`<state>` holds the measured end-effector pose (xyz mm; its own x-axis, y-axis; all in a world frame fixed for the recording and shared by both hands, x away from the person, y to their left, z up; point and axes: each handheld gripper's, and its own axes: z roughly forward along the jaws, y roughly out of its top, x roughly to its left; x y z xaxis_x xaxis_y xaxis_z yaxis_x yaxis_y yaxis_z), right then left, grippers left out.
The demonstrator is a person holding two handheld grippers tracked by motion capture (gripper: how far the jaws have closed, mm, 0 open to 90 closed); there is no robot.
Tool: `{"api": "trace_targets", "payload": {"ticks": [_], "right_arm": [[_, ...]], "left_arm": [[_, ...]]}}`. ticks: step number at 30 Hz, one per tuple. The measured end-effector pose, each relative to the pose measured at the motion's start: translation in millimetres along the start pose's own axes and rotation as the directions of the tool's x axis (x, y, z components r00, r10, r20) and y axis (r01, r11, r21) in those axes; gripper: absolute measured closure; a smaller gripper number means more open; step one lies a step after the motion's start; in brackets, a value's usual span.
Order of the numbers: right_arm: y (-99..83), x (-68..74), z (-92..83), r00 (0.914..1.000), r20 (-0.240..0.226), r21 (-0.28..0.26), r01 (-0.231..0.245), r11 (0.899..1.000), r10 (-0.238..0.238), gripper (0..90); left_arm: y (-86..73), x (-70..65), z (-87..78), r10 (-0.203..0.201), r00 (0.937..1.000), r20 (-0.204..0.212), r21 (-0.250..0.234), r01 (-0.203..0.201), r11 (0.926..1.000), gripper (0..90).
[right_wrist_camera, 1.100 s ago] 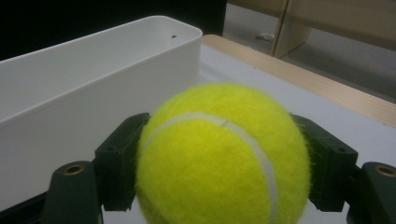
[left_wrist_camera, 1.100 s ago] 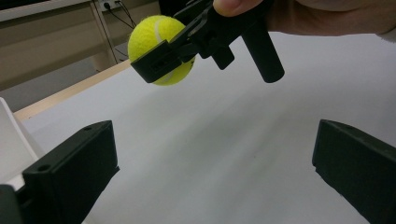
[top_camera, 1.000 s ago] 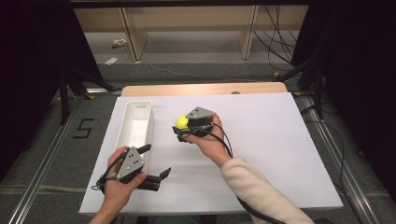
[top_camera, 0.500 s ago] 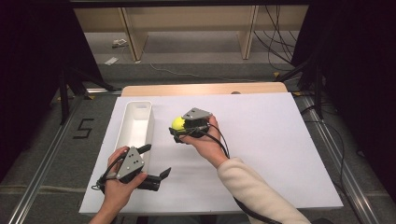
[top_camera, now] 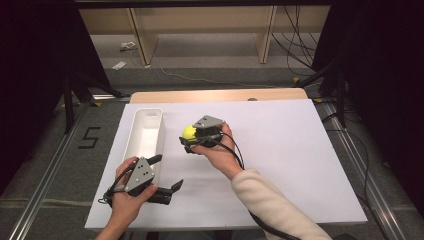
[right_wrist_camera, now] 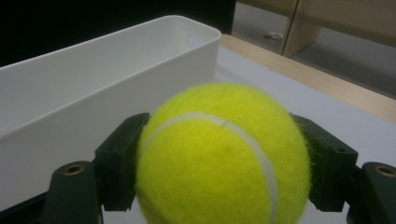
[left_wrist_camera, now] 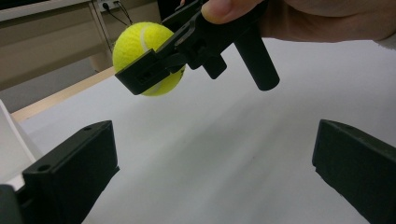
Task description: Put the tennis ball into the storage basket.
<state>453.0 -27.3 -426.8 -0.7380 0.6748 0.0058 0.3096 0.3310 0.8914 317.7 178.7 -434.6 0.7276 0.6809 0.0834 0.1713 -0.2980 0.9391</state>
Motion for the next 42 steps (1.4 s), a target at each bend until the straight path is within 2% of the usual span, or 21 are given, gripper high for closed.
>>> {"api": "trace_targets", "payload": {"ticks": [23, 36, 42], "right_arm": [[4.3, 5.2, 6.3, 1.0000, -0.004, 0.007, 0.004, 1.000, -0.004, 27.0], [13.8, 9.5, 11.0, 0.9997, -0.014, -0.001, 0.019, 1.000, -0.019, 27.0], [15.7, 10.0, 14.2, 0.9994, -0.016, 0.012, 0.030, 0.999, -0.030, 27.0]], "left_arm": [[-0.6, 1.0, 0.2, 0.002, 1.0000, -0.001, 0.005, -0.002, 1.0000, 0.0], [-0.6, 0.8, 0.0, 0.004, 1.0000, -0.001, 0.005, -0.004, 1.0000, 0.0], [-0.4, 0.7, 0.1, 0.007, 1.0000, -0.001, 0.007, -0.007, 1.0000, 0.0]]}}
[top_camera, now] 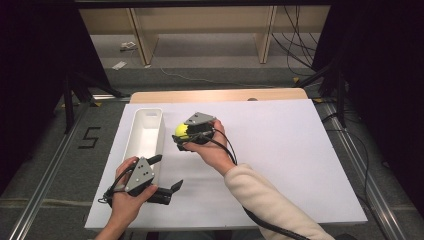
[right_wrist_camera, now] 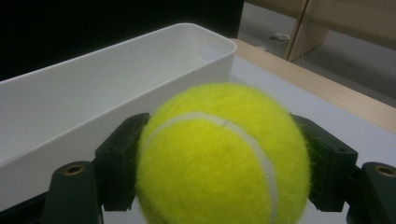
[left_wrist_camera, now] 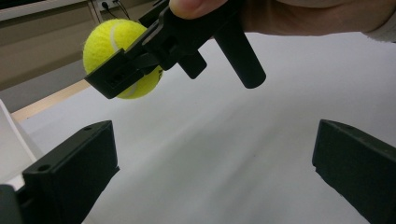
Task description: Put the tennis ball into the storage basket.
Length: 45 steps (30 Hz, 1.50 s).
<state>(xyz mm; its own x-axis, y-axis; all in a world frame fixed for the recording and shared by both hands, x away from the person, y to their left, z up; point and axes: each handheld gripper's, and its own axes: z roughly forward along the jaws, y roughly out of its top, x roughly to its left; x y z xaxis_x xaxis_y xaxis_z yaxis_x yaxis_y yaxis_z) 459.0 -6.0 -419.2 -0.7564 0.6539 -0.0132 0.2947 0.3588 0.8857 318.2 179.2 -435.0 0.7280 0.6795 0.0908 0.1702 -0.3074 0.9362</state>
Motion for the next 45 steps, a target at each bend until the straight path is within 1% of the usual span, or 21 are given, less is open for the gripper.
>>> {"api": "trace_targets", "payload": {"ticks": [9, 30, 45], "right_arm": [[7.8, -1.0, 1.2, 1.0000, 0.001, -0.005, 0.004, 1.000, -0.004, 27.0], [11.5, 6.4, 8.4, 0.9999, -0.015, -0.002, 0.004, 1.000, -0.004, 27.0], [16.1, 10.9, 11.8, 0.9997, -0.021, -0.005, 0.016, 1.000, -0.016, 27.0]], "left_arm": [[0.0, -0.2, 0.1, 0.002, 1.0000, 0.002, 0.000, -0.002, 1.0000, 0.0], [0.0, -0.2, -0.2, 0.002, 1.0000, 0.005, 0.002, -0.002, 1.0000, 0.0], [-0.1, -0.3, -0.2, 0.002, 1.0000, 0.004, 0.003, -0.002, 1.0000, 0.0]]}}
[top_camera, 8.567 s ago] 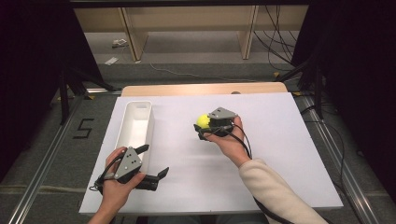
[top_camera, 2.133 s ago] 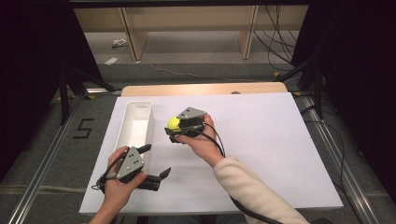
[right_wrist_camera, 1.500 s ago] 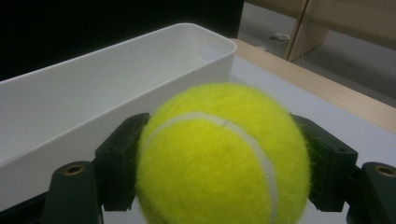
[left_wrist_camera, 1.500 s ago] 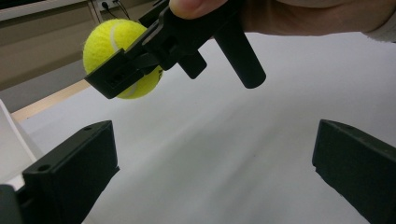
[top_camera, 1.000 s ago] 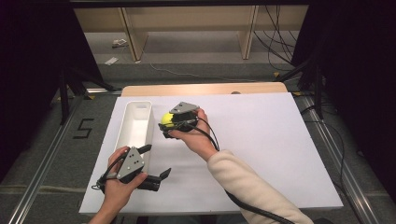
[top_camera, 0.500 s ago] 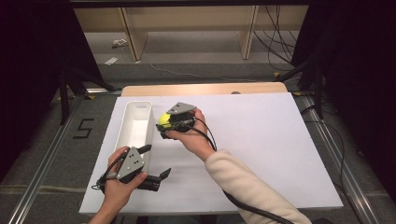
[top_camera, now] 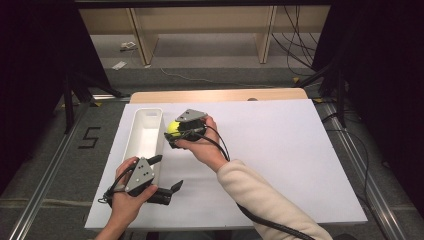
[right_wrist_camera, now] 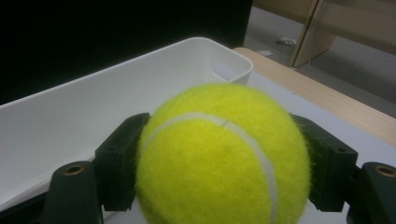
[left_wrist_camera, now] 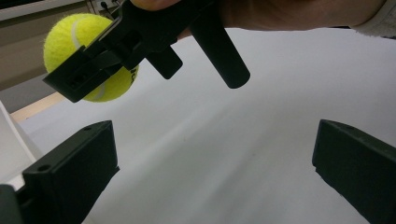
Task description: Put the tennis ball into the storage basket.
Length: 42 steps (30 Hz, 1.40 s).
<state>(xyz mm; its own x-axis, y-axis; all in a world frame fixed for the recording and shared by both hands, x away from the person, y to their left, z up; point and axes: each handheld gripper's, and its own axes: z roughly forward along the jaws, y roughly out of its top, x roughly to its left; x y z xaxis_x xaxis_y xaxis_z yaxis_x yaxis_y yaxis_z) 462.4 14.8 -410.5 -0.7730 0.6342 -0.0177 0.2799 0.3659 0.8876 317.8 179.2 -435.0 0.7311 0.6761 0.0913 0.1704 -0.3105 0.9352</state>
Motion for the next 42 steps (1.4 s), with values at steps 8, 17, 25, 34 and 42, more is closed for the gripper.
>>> {"api": "trace_targets", "payload": {"ticks": [8, 17, 25, 34, 42], "right_arm": [[1.8, 1.7, 1.5, 1.0000, -0.002, -0.002, 0.005, 1.000, -0.005, 27.0], [2.2, 2.5, 3.7, 1.0000, 0.001, 0.000, 0.005, 1.000, -0.005, 27.0], [4.0, 3.6, 5.1, 1.0000, -0.002, -0.003, 0.008, 1.000, -0.008, 27.0], [5.5, 5.2, 7.1, 1.0000, -0.007, -0.002, 0.006, 1.000, -0.006, 26.9], [6.5, 6.8, 8.9, 0.9999, -0.010, 0.000, 0.011, 1.000, -0.011, 27.0]], "left_arm": [[0.1, -0.3, -0.1, 0.002, 1.0000, 0.001, 0.000, -0.002, 1.0000, 0.0], [0.1, -0.4, 0.0, 0.002, 1.0000, 0.002, 0.002, -0.002, 1.0000, 0.0], [0.1, -0.5, 0.0, 0.003, 1.0000, 0.003, 0.002, -0.003, 1.0000, 0.0], [0.2, -0.7, 0.0, 0.003, 1.0000, 0.004, 0.000, -0.003, 1.0000, 0.0], [0.1, -0.7, 0.0, 0.003, 1.0000, 0.004, 0.000, -0.003, 1.0000, 0.0]]}}
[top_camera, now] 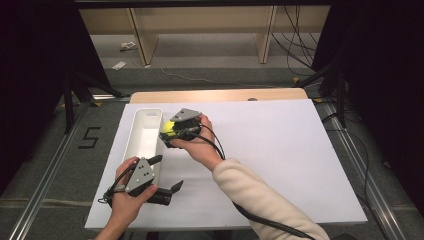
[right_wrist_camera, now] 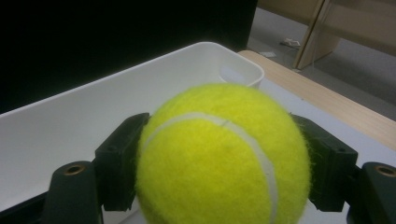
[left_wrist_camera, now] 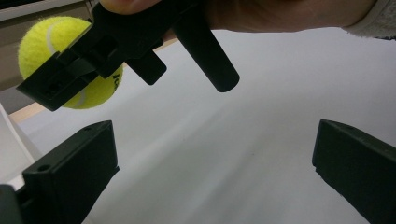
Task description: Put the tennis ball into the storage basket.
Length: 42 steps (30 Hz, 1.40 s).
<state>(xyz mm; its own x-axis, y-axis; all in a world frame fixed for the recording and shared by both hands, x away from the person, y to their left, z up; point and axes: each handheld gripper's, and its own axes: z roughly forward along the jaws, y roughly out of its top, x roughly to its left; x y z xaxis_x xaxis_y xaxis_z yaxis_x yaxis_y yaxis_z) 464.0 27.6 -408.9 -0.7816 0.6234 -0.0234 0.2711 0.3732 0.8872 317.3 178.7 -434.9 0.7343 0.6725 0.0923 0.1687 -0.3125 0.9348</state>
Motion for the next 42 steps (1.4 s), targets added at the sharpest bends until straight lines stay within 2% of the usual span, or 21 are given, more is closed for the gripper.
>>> {"api": "trace_targets", "payload": {"ticks": [42], "right_arm": [[7.1, 4.8, 10.5, 0.9999, -0.013, 0.008, -0.001, 1.000, 0.001, 27.0]], "left_arm": [[0.0, 0.0, 0.0, 0.006, 1.0000, 0.000, 0.003, -0.006, 1.0000, 0.0]]}}
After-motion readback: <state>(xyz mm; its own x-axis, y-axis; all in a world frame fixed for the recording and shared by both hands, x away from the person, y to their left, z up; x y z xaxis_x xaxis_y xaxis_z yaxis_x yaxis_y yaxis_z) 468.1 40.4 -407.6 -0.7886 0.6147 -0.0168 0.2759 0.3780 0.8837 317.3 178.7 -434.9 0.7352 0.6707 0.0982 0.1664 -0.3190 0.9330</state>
